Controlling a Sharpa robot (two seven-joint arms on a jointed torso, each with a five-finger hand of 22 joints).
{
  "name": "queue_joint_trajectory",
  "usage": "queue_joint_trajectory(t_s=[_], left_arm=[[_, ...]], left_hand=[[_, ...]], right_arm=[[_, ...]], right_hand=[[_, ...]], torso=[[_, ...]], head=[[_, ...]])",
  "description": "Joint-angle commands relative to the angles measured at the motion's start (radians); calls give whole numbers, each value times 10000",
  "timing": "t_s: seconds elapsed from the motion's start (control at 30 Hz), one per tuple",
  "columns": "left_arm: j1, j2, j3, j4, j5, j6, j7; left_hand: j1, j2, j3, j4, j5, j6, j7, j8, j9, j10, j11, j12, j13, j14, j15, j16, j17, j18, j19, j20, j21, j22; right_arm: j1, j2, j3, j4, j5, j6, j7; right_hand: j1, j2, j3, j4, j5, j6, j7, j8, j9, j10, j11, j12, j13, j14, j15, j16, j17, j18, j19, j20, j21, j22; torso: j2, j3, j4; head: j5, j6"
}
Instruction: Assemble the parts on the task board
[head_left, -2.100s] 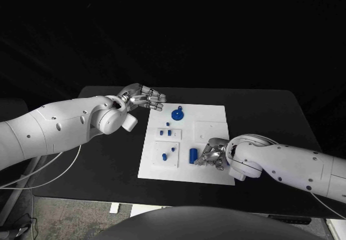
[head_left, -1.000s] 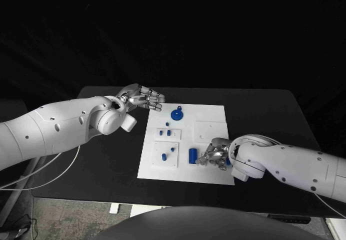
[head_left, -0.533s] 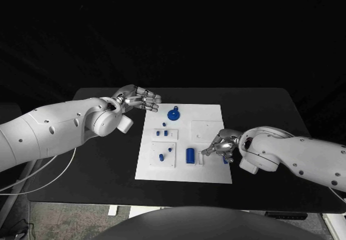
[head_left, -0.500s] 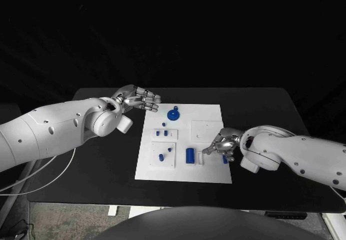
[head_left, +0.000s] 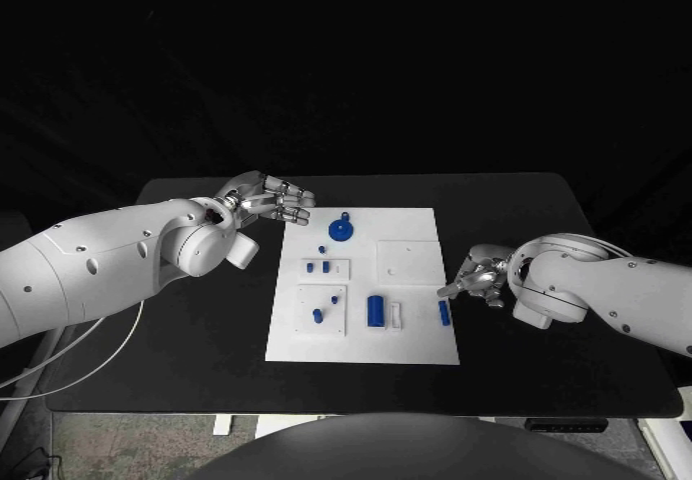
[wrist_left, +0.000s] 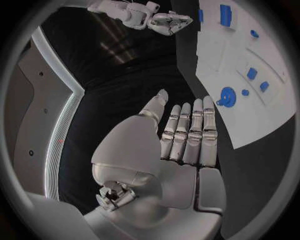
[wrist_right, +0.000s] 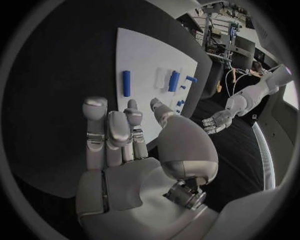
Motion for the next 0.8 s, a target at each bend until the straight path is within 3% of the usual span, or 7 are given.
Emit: queue_joint_trajectory(t_s=[0.03,0.33,0.8], left_arm=[[3,13,4,12,17,148,51],[1,15,3,7,17,164,47],[-1,20,2,0,17,187,42]], left_hand=[[-13,68,-5,41,37,-64,1,42,4,-8,25,43,-10,-50,16,-30,-9,85,60,19,60,-12],[-13,68,-5,41,37,-64,1,42,4,-8,25,43,-10,-50,16,-30,-9,85,60,19,60,-12],[-13,51,-12,69,30,-68,6,42,4,-14,27,42,-10,-52,20,-29,-9,85,59,22,60,-20]], right_arm=[[5,-24,1,-57,-965,587,-787],[-61,104,-32,-282,-1116,720,-1107],[-443,592,-104,-545,-824,723,-1045]], right_hand=[[-153,-539,793,365,-239,-54,5,15,-10,39,21,-84,-23,-1,-21,24,-8,-43,62,-8,39,720],[-518,-792,579,1124,-261,-178,23,15,-140,-28,34,-294,-99,1,-23,-49,7,-70,50,-31,-65,702],[-355,-899,-240,1745,-261,-265,48,17,-218,-67,57,-418,-104,8,-11,-144,42,-67,52,-22,-184,688]], torso=[[-2,-10,6],[1,-10,23],[5,-6,30]], head=[[-24,2],[-66,2],[-73,2]])
